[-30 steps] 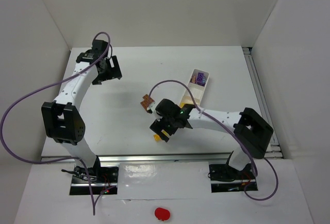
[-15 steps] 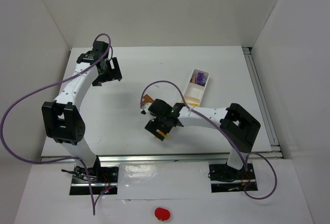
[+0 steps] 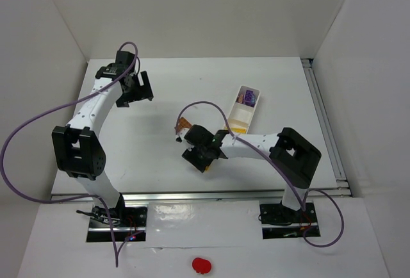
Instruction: Sort the legos into containers by color
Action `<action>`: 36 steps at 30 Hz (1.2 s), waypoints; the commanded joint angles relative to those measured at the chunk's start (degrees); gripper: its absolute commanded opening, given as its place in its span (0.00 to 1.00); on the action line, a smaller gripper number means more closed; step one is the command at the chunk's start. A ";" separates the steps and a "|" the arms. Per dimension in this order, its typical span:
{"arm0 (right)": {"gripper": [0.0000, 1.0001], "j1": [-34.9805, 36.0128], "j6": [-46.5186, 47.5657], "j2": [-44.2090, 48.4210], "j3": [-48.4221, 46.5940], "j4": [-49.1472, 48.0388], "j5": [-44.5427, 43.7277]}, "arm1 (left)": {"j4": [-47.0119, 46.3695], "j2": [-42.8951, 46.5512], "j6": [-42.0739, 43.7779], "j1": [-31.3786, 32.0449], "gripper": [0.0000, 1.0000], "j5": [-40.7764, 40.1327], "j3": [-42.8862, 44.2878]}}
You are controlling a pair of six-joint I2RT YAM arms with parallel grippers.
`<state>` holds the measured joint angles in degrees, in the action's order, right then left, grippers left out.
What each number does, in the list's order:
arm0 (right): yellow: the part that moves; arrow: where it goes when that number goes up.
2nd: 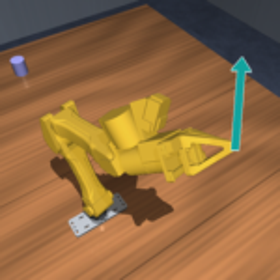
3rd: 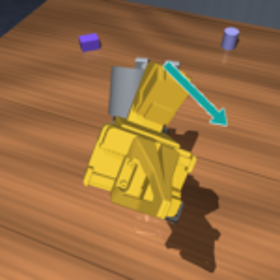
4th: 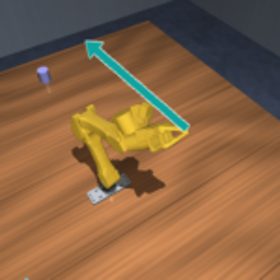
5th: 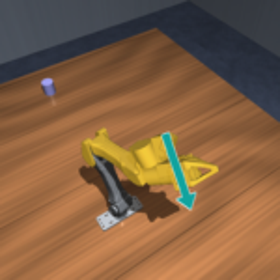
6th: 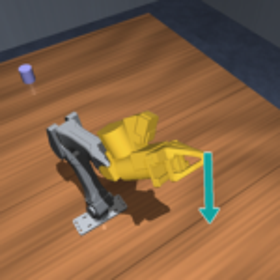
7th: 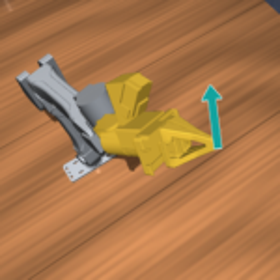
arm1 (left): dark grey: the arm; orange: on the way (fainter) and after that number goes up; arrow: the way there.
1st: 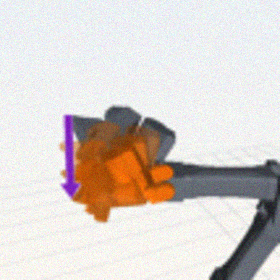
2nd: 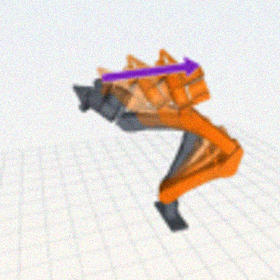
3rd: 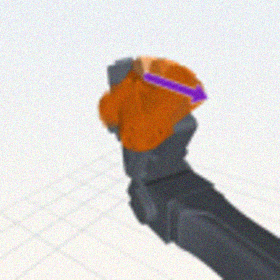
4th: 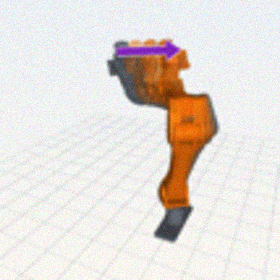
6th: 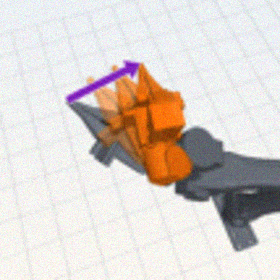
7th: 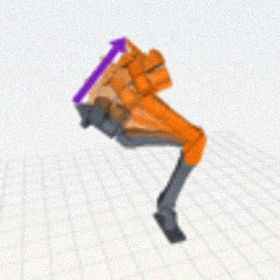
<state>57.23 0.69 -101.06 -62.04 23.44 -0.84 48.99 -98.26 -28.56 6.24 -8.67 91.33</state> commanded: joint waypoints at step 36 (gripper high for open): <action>0.34 -18.19 -8.16 12.81 0.69 -5.33 -33.37 | -6.45 13.44 -1.41 7.56 1.00 8.58 -13.55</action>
<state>41.54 -9.39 -88.82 -61.82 21.61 -35.05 44.49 -87.83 -28.91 13.69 -0.86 78.17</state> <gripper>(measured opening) 0.442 1.001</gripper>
